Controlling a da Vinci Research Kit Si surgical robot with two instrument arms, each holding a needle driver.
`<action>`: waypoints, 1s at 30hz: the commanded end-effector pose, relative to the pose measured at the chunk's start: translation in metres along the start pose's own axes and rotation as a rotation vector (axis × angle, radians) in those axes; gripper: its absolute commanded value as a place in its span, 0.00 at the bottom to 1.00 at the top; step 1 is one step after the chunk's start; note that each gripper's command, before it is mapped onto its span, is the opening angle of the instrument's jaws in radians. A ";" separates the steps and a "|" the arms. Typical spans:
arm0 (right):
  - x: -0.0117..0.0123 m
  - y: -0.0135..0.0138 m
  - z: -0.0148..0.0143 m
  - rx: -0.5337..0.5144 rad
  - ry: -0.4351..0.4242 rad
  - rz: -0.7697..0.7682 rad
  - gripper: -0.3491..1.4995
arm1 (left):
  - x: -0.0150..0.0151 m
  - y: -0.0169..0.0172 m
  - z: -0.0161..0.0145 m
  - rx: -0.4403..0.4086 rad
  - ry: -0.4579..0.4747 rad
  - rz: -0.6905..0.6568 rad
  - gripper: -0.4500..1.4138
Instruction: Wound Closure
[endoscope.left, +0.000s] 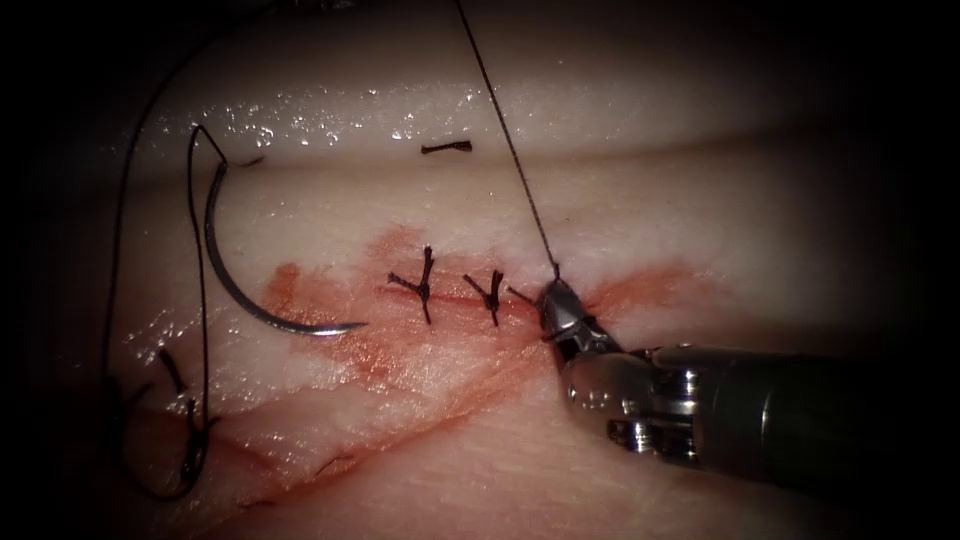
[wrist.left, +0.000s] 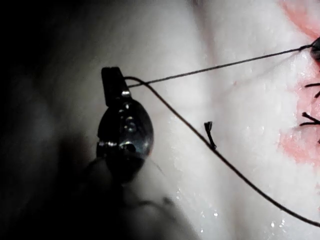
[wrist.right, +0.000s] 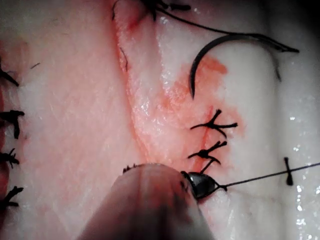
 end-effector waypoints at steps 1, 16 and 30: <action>-0.0009 -0.0003 0.0002 0.013 0.054 0.194 0.00 | -0.0002 -0.0004 0.0009 0.003 0.002 0.002 0.00; -0.0019 -0.0008 -0.0005 0.214 0.105 1.249 0.00 | 0.0000 -0.0004 0.0010 -0.009 0.016 0.001 0.00; -0.0008 -0.0022 -0.0009 0.213 0.051 1.247 0.00 | 0.0003 -0.0022 0.0006 -0.002 0.020 -0.022 0.00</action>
